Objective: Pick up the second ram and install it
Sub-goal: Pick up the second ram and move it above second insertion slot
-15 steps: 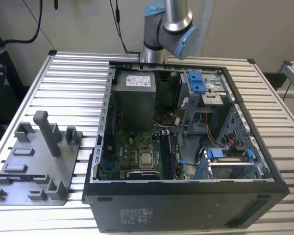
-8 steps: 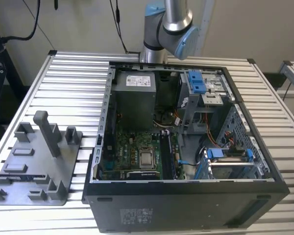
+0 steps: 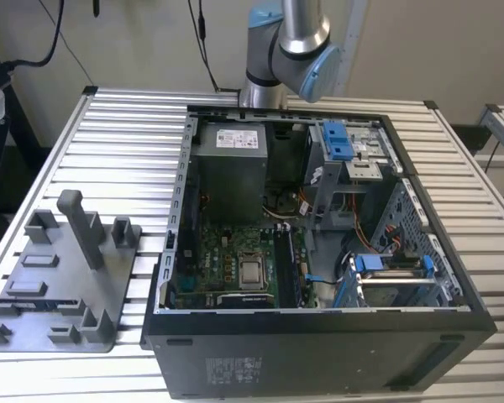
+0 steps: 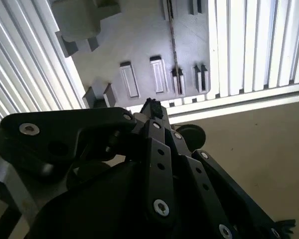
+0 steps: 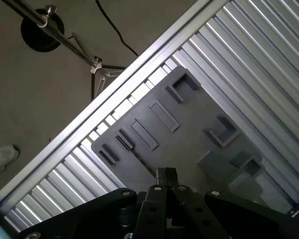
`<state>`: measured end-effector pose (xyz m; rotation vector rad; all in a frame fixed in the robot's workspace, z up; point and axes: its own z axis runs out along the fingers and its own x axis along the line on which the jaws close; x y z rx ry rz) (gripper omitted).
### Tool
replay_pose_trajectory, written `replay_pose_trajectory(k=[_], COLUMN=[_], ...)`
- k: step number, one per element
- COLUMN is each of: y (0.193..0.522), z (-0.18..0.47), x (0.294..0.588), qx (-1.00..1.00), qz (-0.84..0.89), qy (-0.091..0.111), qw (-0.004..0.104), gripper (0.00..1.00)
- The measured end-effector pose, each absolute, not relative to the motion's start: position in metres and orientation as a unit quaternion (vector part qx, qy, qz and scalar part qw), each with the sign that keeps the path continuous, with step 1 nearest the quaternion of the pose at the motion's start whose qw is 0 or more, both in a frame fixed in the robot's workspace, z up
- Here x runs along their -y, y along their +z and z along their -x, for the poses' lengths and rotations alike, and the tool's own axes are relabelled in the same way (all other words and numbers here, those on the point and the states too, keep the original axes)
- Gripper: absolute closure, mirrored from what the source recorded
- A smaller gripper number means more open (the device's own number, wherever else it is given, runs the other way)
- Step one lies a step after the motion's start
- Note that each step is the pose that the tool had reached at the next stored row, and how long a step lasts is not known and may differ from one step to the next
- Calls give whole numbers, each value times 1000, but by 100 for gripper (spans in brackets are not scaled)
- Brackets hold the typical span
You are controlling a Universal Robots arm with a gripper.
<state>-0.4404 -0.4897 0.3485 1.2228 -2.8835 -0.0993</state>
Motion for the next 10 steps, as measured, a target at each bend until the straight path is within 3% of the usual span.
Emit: replay_pose_trajectory(k=[10], y=[347], z=[441], x=[490], qx=[889], qz=[-456], qy=[-30], qw=[4], gripper=[89])
